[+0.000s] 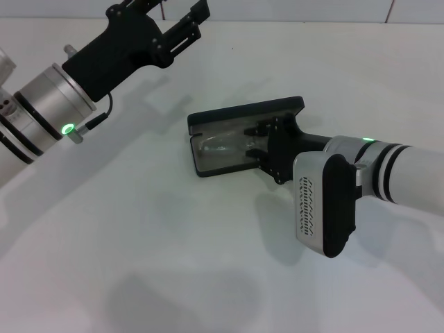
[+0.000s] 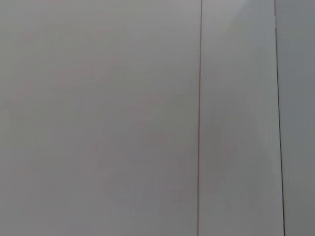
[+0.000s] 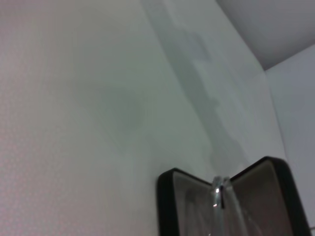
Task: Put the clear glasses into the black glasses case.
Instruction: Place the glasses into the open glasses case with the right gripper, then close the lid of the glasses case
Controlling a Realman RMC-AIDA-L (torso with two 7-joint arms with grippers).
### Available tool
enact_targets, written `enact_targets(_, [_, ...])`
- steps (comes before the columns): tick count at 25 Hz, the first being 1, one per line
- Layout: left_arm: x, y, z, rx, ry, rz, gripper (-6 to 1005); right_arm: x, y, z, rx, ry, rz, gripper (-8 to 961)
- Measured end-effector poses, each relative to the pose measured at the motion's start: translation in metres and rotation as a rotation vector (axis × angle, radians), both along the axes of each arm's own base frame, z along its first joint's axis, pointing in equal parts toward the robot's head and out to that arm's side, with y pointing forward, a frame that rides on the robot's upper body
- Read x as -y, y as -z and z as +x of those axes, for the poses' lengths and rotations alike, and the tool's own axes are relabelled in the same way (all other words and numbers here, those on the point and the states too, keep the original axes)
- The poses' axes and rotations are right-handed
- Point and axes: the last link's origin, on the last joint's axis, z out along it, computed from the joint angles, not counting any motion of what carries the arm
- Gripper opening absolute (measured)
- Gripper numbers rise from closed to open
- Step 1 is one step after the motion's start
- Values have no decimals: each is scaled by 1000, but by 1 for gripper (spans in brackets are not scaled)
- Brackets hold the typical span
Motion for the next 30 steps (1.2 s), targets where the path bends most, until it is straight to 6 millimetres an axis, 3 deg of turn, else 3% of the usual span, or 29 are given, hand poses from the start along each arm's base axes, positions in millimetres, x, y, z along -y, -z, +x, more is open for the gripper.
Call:
enact_targets(2, [0, 0, 0, -1, -1, 0, 687, 2, -2, -2, -17, 5, 2, 305])
enact_targets(13, [2, -1, -3, -2, -5, 1, 686, 3, -23, -4, -132, 107, -127, 307])
enact_targets(21, [0, -1, -2, -5, -3, -14, 686, 2, -99, 8, -442, 281, -442, 316])
enact_targets(24, [-2, 0, -3, -12, -13, -16, 686, -1, -124, 20, -595, 335, -453, 319])
enact_targets(25, [-3, 0, -3, -16, -23, -19, 686, -2, -143, 31, -710, 373, -439, 321])
enact_targets(26, [-5, 2, -4, -25, -36, -26, 686, -2, -143, 31, -710, 373, -439, 322])
enact_targets(30, [-17, 13, -2, -82, -83, -97, 686, 3, -177, 54, -943, 411, -382, 326])
